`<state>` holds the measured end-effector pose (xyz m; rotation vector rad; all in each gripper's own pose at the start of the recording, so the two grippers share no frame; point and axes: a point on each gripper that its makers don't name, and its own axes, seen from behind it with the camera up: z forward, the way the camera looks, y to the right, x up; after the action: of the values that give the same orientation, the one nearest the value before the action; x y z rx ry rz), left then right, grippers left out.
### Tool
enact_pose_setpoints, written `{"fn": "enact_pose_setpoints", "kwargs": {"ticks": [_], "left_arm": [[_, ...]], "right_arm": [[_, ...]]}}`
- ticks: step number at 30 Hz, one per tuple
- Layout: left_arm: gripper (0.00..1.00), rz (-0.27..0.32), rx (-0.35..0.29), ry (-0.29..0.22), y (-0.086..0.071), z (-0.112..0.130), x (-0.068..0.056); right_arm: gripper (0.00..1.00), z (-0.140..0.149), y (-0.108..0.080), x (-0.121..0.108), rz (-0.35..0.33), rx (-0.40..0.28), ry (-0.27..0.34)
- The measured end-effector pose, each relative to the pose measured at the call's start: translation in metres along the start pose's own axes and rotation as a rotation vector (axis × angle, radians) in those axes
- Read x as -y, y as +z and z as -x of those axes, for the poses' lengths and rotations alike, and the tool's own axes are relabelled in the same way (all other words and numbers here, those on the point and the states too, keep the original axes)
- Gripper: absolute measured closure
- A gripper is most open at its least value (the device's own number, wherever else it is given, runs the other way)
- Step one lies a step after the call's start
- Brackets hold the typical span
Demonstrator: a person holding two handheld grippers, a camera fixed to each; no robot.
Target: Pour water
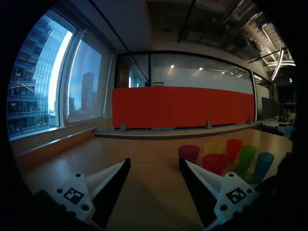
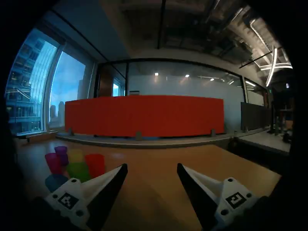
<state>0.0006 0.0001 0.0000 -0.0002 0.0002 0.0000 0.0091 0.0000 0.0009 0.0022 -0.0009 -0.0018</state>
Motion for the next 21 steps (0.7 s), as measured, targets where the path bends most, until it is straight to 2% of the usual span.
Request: {"fn": "enact_pose_setpoints", "kwargs": {"ticks": [14,21], "left_arm": [[0.07,0.055,-0.021,-0.015,0.005,-0.075,-0.008],[0.07,0.080,-0.037,0.012,0.013,-0.117,-0.010]], "right_arm": [[0.00,-0.066,0.009,-0.006,-0.036,0.032,-0.013],[0.00,-0.093,0.015,-0.011,-0.047,0.054,-0.001]]}}
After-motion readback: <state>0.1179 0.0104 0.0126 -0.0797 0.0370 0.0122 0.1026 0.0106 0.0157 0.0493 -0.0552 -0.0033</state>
